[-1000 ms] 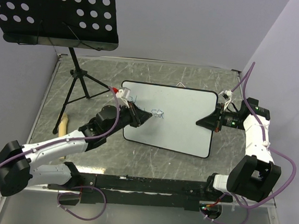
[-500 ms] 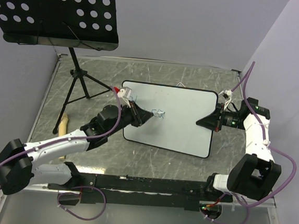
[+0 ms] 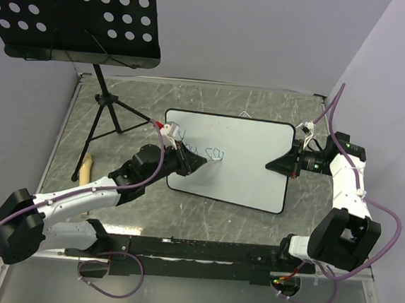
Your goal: Write a sentence on the whiteboard
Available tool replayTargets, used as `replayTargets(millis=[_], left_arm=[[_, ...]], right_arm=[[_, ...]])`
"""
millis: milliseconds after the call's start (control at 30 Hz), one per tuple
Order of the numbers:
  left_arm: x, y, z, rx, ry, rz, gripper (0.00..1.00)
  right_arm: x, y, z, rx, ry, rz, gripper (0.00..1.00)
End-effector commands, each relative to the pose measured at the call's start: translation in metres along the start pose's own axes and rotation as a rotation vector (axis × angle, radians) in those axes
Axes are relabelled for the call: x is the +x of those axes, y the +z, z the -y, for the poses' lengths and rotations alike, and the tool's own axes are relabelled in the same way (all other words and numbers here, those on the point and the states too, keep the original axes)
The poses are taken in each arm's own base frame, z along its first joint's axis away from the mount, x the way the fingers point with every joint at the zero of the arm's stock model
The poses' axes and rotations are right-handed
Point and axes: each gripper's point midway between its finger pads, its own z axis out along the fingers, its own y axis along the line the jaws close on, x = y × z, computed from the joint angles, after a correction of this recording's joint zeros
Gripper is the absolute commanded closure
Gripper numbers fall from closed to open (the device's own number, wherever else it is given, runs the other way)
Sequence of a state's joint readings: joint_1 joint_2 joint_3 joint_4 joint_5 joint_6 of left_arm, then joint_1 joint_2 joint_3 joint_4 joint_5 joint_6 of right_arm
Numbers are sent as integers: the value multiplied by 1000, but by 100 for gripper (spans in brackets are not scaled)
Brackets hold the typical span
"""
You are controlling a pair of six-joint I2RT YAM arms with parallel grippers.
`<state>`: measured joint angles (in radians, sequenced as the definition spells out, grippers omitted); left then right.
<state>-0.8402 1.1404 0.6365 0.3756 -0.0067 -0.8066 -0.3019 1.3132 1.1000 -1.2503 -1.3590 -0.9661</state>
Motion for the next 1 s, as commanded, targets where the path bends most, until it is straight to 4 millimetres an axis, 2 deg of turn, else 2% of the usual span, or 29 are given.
replayTargets(millis=[0,100,333,467,967], left_arm=[[-1,-3,-2,0,-1,8,99],[-3,-6,1,12,-4,20,99],[-33,-6,26,74,-10,103,99],[-42,-4,30,78,-2,125,99],[-45,3,31,78,-3,123,99]], right_arm=[[-50,0,-32,-143,-95,209,100],[-50,0,-32,-142,-95,208,100],[-50,-1,-32,-142,-97,208,100],[-50,0,-32,-143,-94,208,100],[-50,0,-32,-142,-95,208,100]])
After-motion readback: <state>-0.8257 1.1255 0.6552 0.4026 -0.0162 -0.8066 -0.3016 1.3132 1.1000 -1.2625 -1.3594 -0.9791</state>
